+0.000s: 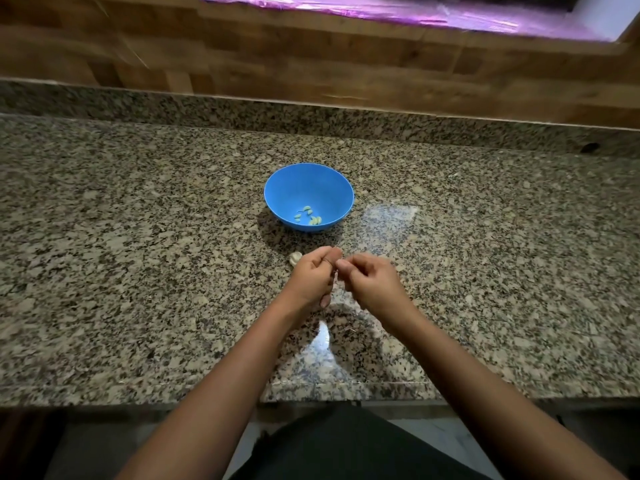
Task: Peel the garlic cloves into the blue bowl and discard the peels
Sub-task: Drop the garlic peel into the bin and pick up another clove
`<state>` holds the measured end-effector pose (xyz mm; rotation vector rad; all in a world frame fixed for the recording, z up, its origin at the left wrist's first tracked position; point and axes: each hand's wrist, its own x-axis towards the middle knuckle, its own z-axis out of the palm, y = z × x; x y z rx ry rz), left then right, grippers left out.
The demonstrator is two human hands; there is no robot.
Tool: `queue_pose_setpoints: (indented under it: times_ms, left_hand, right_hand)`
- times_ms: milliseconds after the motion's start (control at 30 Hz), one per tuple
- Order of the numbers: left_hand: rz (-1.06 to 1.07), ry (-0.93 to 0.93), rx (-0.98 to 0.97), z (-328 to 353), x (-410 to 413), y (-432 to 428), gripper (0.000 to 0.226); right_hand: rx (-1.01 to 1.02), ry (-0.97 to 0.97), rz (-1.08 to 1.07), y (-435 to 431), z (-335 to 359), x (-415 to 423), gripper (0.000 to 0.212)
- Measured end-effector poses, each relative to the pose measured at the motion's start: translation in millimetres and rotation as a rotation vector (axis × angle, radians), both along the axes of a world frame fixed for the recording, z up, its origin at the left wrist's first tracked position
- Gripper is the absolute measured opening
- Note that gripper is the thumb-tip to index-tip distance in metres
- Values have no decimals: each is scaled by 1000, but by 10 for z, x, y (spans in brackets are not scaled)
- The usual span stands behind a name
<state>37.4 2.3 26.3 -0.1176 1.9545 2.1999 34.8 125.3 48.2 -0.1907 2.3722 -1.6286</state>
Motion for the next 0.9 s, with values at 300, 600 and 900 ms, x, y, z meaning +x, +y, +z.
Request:
queue_pose_setpoints:
  times_ms: [300,600,900]
  left_hand:
    - [3,14,-193,-74,27,14,29]
    - [39,86,-290,-168,97,0,30]
    - [28,122,-61,-79,92,-40,15]
  right_hand:
    - [-17,-139,25,40,-41,15,18]
    - [-132,-272,70,114,52,-16,20]
    - [-54,-215,10,155,10,-14,11]
